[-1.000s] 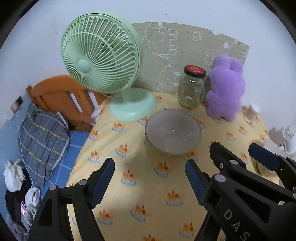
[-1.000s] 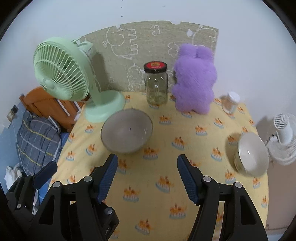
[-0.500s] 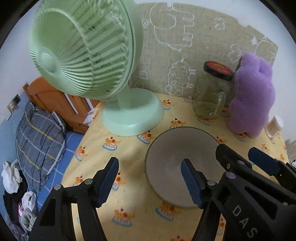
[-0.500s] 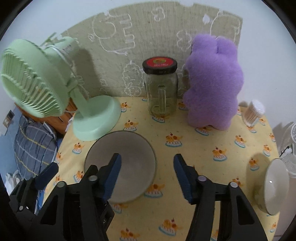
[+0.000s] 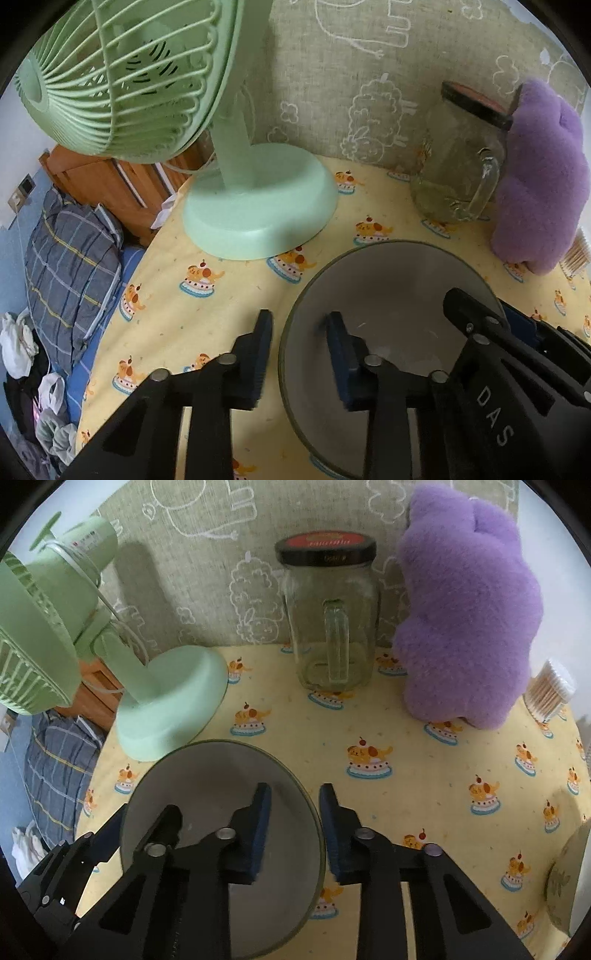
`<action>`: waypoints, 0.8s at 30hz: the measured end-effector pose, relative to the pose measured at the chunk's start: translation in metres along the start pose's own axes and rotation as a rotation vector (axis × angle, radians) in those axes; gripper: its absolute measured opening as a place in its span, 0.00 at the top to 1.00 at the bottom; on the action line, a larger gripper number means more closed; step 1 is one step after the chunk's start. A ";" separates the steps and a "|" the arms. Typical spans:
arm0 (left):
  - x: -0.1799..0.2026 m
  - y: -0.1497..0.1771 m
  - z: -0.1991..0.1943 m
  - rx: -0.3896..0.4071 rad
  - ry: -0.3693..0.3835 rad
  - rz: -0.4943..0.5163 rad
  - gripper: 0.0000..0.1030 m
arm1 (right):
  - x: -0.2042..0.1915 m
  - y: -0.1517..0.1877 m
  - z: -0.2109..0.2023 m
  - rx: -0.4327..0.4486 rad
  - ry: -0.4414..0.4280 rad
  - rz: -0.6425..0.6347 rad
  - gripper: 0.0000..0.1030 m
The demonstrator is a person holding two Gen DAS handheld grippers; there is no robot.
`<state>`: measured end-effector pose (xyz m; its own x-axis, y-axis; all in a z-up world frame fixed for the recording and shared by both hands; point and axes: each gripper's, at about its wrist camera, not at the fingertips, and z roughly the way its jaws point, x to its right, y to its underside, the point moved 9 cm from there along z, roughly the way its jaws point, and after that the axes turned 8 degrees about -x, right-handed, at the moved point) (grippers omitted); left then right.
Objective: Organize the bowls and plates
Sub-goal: 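Close both grippers on the rim of the second grey bowl, then lift the second grey bowl with both grippers and carry it toward the plate stack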
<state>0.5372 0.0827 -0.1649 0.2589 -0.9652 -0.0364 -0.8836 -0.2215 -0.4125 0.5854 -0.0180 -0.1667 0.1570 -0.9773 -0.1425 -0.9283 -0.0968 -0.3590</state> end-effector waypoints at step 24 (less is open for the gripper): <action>0.017 0.040 -0.031 -0.039 0.003 0.068 0.79 | 0.017 0.043 -0.034 -0.056 0.007 0.024 0.76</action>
<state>0.4944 0.0537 -0.1540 0.1967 -0.9786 -0.0601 -0.9136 -0.1607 -0.3735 0.5369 -0.0449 -0.1530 0.1319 -0.9807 -0.1441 -0.9492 -0.0830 -0.3036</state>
